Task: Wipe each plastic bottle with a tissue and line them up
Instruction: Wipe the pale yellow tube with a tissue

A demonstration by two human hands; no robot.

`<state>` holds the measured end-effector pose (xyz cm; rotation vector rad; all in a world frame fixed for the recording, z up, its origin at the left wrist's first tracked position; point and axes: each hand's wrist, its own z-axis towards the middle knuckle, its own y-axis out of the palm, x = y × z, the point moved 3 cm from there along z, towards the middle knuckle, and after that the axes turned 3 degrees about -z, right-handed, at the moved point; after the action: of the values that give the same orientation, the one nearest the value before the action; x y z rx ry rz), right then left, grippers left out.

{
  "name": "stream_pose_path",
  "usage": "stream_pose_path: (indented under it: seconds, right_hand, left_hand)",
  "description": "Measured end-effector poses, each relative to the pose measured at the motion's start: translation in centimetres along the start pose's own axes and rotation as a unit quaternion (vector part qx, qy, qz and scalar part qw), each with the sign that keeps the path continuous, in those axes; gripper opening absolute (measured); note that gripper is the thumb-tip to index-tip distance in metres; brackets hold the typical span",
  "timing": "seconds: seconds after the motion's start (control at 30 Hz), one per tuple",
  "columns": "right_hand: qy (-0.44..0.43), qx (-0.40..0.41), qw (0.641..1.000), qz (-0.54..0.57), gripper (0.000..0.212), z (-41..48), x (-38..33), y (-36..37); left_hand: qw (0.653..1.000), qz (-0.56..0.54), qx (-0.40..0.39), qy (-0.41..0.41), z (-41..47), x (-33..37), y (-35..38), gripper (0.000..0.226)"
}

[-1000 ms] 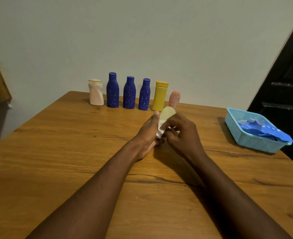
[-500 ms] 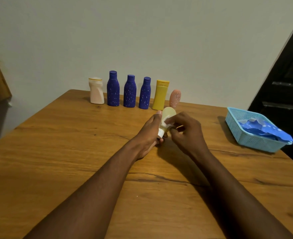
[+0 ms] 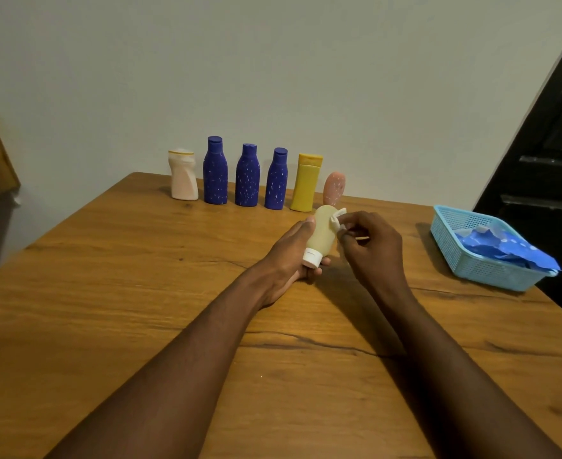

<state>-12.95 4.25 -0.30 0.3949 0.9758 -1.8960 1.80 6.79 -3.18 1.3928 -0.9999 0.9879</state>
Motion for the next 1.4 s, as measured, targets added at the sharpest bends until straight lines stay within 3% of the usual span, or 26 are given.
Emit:
stream_pose_path:
  seconds: [0.13,0.37,0.57,0.93,1.2,1.4]
  right_hand:
    - [-0.007,-0.063,0.997,0.034,0.018,-0.5,-0.7,0.8]
    - [-0.097,-0.198,0.975,-0.004,0.018,-1.5,-3.0,1.6]
    - [-0.167,-0.191,0.958,-0.13,0.026,-2.2,-4.3,2.2]
    - [-0.051,-0.153,0.984,-0.075,0.018,-0.6,-1.2,1.3]
    - [-0.059,-0.115,0.991,0.044,0.013,-1.2,-1.8,2.0]
    - [-0.094,-0.103,0.986,0.088,0.01,-1.6,-2.8,2.3]
  left_hand:
    - [1.0,-0.026,0.003,-0.017,-0.2,0.0,-0.1,0.043]
    - [0.996,-0.068,0.027,-0.045,-0.1,-0.1,-0.5,0.035]
    - [0.991,-0.12,0.031,-0.056,-0.4,0.1,-0.6,0.029]
    - [0.971,-0.22,0.076,-0.046,0.2,0.4,-1.2,0.048]
    - [0.979,-0.194,0.05,-0.031,0.2,0.3,-1.3,0.037]
    - [0.991,-0.13,0.02,0.014,0.5,0.2,-1.1,0.074]
